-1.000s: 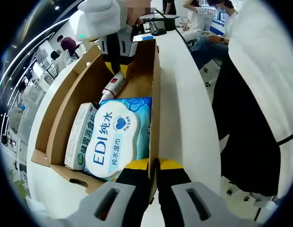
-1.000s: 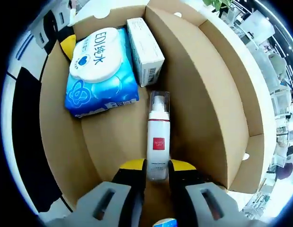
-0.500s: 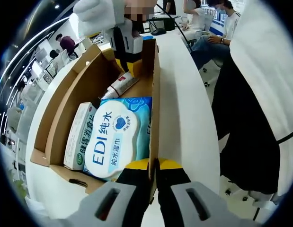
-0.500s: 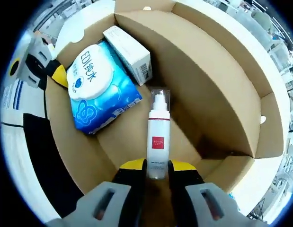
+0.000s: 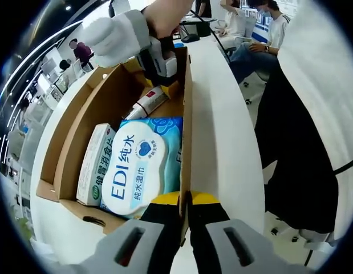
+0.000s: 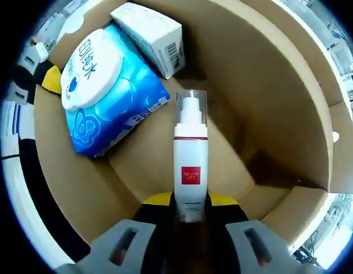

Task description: Operate the shoe box by opening the lid, removing the specified soft item, and placing it in the target area until the item is outside and the box remains undamaged.

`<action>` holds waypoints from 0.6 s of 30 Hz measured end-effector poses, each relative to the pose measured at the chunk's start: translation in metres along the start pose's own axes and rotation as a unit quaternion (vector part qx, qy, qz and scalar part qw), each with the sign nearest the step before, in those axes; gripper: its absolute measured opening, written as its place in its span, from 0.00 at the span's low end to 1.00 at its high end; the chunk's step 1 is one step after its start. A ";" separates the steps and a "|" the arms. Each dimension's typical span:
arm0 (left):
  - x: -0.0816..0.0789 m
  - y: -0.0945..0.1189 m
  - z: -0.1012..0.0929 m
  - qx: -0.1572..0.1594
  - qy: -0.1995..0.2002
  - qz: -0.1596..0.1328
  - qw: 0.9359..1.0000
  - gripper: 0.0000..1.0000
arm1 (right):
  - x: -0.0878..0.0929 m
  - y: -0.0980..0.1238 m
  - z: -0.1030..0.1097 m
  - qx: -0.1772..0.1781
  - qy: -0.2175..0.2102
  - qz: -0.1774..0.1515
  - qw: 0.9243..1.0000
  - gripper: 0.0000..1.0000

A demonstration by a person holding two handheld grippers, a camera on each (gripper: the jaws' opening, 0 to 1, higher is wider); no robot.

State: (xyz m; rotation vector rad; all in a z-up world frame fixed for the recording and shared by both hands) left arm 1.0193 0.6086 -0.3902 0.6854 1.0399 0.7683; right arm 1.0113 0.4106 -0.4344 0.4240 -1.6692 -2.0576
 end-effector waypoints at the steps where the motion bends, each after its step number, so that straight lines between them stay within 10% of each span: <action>1: -0.001 0.001 0.000 0.000 0.000 0.000 1.000 0.03 | 0.002 0.004 0.004 0.006 -0.001 0.005 1.000 0.20; 5: -0.001 0.001 -0.001 -0.001 -0.001 0.000 1.000 0.03 | 0.001 0.006 0.007 0.009 0.093 0.029 0.995 0.21; 18: -0.001 0.002 0.000 0.006 0.001 0.005 1.000 0.03 | 0.011 0.011 0.010 -0.032 0.011 0.000 0.999 0.20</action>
Point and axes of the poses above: the point that each gripper's makers call its tool centre point, and the gripper's own axes: y roughly backward along the fingers, z roughly to its left, x roughly out of its underside, the point moved 1 cm from there along y, roughly backward along the fingers, and after that the axes turned 15 degrees about -x, right-handed, at the moved point
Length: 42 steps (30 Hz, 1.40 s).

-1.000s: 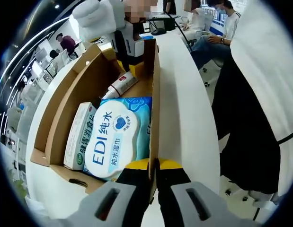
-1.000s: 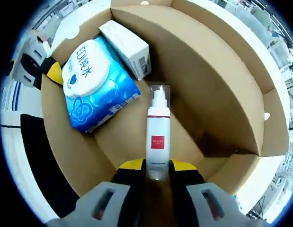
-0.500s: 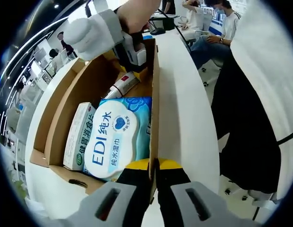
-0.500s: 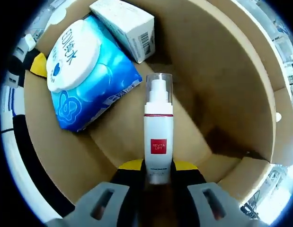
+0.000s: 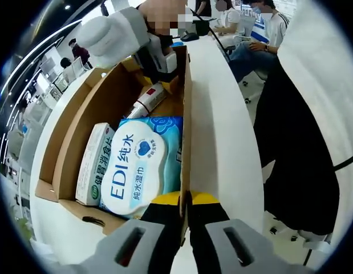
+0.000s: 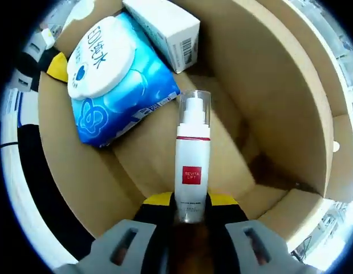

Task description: Operate the shoe box by opening the lid, removing the specified soft item, and placing it in the target area until the item is outside and the box remains undamaged.

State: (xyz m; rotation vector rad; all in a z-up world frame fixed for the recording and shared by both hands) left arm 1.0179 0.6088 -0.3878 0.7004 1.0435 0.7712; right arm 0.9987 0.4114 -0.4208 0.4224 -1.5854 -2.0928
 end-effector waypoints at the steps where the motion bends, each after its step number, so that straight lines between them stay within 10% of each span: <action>1: 0.000 0.000 0.000 0.002 0.001 0.000 1.000 0.03 | 0.005 0.006 0.004 0.001 0.000 -0.002 1.000 0.20; 12: -0.001 0.000 0.001 -0.003 0.001 -0.006 1.000 0.03 | -0.001 0.043 0.015 0.030 -0.001 -0.127 0.991 0.19; 15: 0.000 -0.001 0.001 -0.004 0.000 -0.006 1.000 0.03 | -0.003 0.052 0.023 0.006 -0.078 -0.186 0.979 0.18; 20: 0.000 -0.001 0.001 -0.004 0.000 -0.006 1.000 0.03 | 0.003 0.067 0.026 0.018 -0.093 -0.229 0.969 0.18; 26: -0.001 0.000 0.001 -0.006 0.000 -0.007 1.000 0.03 | -0.004 0.094 0.031 -0.012 -0.150 -0.348 0.925 0.19; 31: 0.000 0.000 0.002 -0.008 -0.001 -0.007 1.000 0.03 | -0.017 0.116 0.041 -0.009 -0.093 -0.442 0.892 0.19; 40: 0.001 0.000 0.002 -0.010 -0.003 -0.007 1.000 0.03 | -0.008 0.113 0.041 -0.041 -0.164 -0.497 0.851 0.18; 42: 0.001 0.000 0.002 -0.011 -0.003 -0.007 1.000 0.03 | -0.011 0.121 0.046 -0.072 -0.176 -0.526 0.829 0.19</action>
Point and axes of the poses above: the point that each gripper's makers call its tool centre point, and the gripper's own axes: y roughly backward along the fingers, z roughly to its left, x roughly out of its underside, the point moved 1 cm from there along y, roughly backward along the fingers, and after that the axes turned 15 degrees about -x, right-handed, at the moved point
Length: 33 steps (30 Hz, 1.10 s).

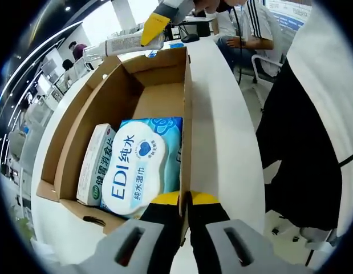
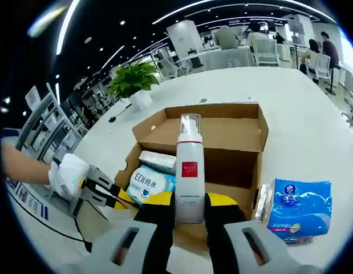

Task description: Operate the shoe box by opening the lid, removing the specified soft item, and placing it in the target area until the item is outside and the box remains undamaged.

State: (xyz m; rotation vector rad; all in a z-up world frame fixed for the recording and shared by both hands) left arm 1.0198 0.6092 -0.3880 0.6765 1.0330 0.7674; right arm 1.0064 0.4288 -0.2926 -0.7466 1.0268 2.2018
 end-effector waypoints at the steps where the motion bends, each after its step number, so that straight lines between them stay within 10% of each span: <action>1: 0.000 0.000 0.000 0.000 0.000 0.000 1.000 0.03 | 0.000 0.003 -0.003 0.008 0.001 -0.003 1.000 0.19; 4: 0.000 0.000 0.000 0.001 0.000 -0.001 1.000 0.03 | -0.006 0.007 0.004 -0.041 -0.056 -0.038 0.997 0.19; 7: 0.001 0.000 0.000 0.001 0.001 -0.001 1.000 0.03 | -0.027 0.024 0.006 -0.101 -0.139 -0.139 0.975 0.19; 12: 0.000 0.000 0.000 -0.002 0.001 -0.001 1.000 0.03 | -0.034 0.049 0.001 -0.103 -0.175 -0.191 0.960 0.19; 19: 0.002 -0.002 0.000 -0.002 0.004 0.004 1.000 0.04 | -0.018 0.063 -0.017 -0.043 -0.113 -0.152 0.981 0.19; 33: 0.001 -0.001 0.000 -0.004 0.005 0.006 1.000 0.04 | -0.030 0.098 -0.031 -0.004 -0.078 -0.154 0.985 0.19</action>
Point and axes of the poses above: the point that each gripper's makers call its tool centre point, and the gripper's own axes: y roughly backward along the fingers, z roughly to its left, x roughly out of its underside, the point moved 1 cm from there along y, roughly backward along the fingers, and after that the axes turned 15 degrees about -x, right-handed, at the moved point
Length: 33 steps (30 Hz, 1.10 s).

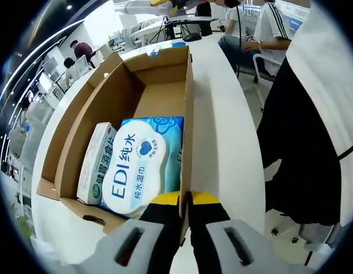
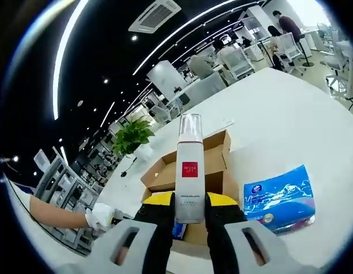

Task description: Operate the shoe box by opening the lid, removing the specified soft item, and placing it in the target area until the item is outside and the box remains undamaged.

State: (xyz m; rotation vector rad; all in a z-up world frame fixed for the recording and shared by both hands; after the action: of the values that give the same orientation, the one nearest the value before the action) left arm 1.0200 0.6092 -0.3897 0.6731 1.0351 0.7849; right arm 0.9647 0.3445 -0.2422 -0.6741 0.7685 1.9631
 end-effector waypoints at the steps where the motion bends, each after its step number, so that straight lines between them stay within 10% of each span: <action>1: 0.000 0.000 0.000 0.000 0.000 0.000 1.000 0.04 | -0.003 0.005 -0.003 0.008 0.009 0.002 1.000 0.19; 16: -0.001 -0.001 0.001 0.002 0.001 0.003 1.000 0.04 | -0.028 0.069 -0.035 0.078 0.026 -0.026 0.996 0.19; 33: -0.002 0.001 0.000 0.001 0.000 0.003 1.000 0.04 | -0.030 0.110 -0.063 0.147 0.075 0.019 0.986 0.19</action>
State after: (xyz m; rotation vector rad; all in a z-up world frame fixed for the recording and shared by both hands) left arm 1.0196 0.6080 -0.3882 0.6787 1.0345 0.7895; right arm 0.8912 0.2371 -0.2346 -0.6360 1.1455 1.7968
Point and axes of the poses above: the point that each gripper's makers call its tool centre point, and the gripper's own axes: y roughly backward along the fingers, z roughly to its left, x roughly out of its underside, the point moved 1 cm from there along y, roughly backward along the fingers, and after that the axes turned 15 degrees about -x, right-handed, at the moved point
